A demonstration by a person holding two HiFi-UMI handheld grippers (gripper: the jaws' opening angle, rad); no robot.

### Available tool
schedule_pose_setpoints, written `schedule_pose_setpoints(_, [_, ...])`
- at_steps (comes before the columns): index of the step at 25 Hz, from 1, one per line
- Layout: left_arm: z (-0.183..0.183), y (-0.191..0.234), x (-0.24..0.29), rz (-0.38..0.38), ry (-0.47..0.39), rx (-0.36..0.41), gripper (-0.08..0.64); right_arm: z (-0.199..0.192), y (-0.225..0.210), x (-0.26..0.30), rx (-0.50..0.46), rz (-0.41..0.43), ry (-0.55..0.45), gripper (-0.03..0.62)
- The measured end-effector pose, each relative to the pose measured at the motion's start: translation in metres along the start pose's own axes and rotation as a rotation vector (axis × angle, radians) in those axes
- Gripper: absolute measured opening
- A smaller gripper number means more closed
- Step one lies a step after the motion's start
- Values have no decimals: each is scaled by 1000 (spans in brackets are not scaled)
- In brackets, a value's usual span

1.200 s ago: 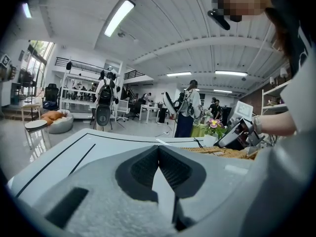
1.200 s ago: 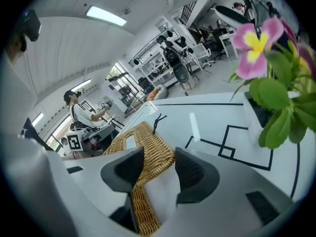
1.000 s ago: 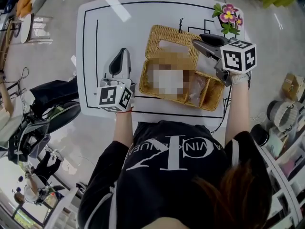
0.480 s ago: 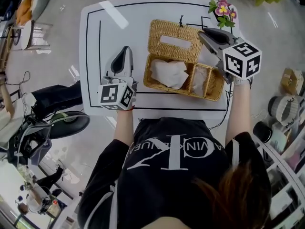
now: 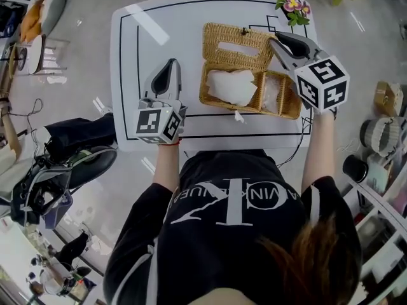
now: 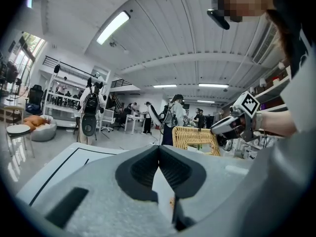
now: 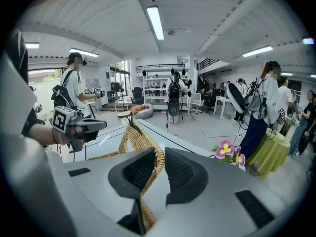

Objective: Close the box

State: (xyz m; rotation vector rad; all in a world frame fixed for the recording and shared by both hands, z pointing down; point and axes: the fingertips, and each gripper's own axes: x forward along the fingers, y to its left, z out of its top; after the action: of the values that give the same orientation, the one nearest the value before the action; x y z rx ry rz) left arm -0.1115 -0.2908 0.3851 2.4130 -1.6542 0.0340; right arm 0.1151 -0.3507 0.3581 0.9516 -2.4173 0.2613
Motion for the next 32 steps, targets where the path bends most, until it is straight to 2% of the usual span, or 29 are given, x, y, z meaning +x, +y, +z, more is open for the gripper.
schedule_pose_setpoints(14, [10, -26, -34, -119, -26, 29, 11, -6, 47, -51, -75, -172, -55, 69])
schedule_pose_setpoints(24, [2, -24, -63, -183, -31, 37, 11, -23, 89, -58, -153, -276, -53, 80])
schedule_pose_setpoints(32, [-2, -12, -65, -221, -13, 21, 11, -31, 111, -43, -208, -327, -29, 86])
